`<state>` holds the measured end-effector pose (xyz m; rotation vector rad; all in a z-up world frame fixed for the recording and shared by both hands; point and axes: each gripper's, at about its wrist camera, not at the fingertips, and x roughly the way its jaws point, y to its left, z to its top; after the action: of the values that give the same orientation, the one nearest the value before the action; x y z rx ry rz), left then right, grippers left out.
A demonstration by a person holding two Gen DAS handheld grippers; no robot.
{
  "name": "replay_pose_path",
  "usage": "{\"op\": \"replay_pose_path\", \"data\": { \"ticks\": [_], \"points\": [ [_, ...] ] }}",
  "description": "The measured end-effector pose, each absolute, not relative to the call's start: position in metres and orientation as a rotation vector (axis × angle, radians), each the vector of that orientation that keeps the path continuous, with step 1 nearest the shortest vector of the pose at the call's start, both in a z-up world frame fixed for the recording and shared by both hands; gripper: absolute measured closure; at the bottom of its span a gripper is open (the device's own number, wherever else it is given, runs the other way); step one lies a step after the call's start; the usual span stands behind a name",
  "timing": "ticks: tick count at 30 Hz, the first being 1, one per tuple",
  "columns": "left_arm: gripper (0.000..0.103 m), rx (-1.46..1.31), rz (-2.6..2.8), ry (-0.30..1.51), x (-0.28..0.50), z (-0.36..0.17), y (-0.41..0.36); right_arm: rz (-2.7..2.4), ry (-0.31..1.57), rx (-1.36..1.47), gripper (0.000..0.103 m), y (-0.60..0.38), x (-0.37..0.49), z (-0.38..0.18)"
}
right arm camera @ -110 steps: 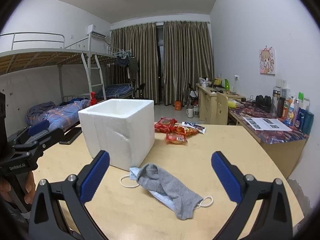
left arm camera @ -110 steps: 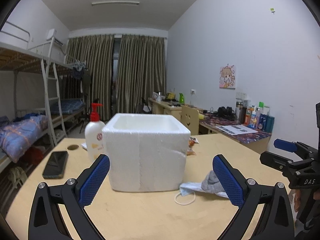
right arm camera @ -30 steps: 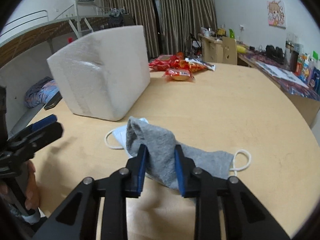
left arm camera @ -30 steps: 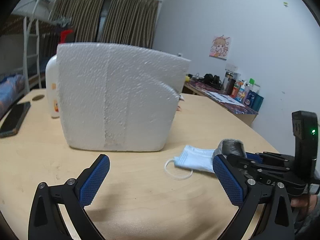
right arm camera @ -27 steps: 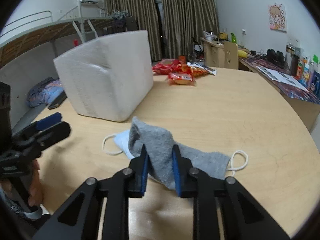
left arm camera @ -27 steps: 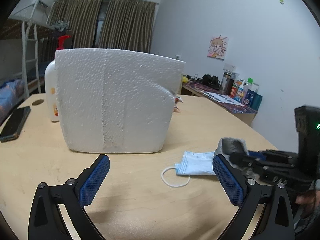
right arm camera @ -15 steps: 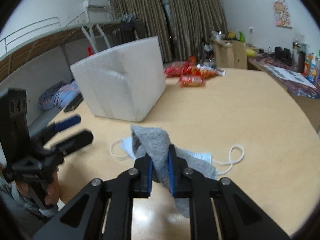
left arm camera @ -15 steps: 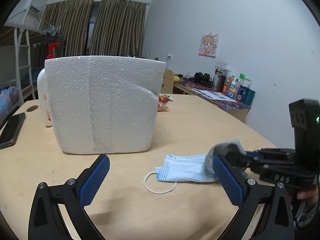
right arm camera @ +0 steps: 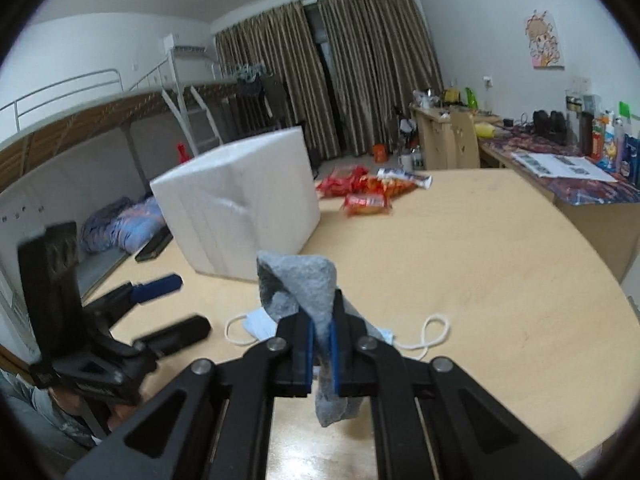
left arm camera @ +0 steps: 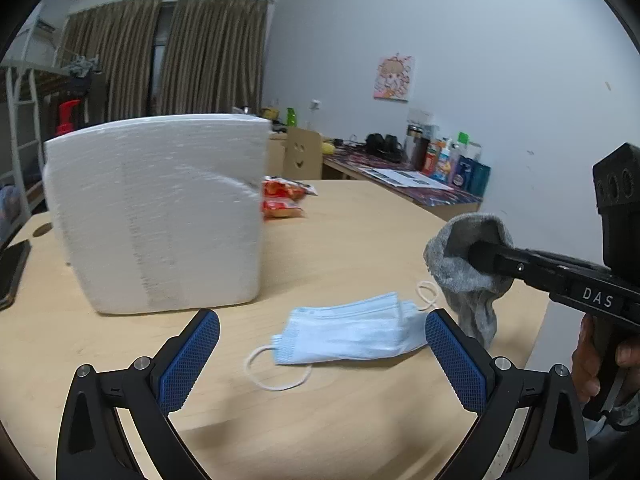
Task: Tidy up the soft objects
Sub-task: 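Lift the grey sock off the blue mask with the right tool, then lower the left tool onto the blue face mask and close on it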
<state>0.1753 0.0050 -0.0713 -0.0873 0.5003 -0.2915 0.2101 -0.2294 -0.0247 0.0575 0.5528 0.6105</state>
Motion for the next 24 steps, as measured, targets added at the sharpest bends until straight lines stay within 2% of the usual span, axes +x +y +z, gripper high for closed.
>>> {"op": "replay_pose_path", "data": {
  "ticks": [13,22,24],
  "points": [
    [0.000,-0.021,-0.341,0.620,0.204,-0.085,-0.042,0.545,0.524,0.105,0.094,-0.260,0.209,-0.026],
    [0.001,-0.018,-0.292,0.709,0.226,-0.099,-0.046,0.544,0.531,0.127,0.094,-0.269,0.216,-0.032],
    [0.006,0.005,-0.265,0.734,0.232,-0.101,-0.050,0.544,0.535,0.132,0.094,-0.270,0.217,-0.034]
  ]
}}
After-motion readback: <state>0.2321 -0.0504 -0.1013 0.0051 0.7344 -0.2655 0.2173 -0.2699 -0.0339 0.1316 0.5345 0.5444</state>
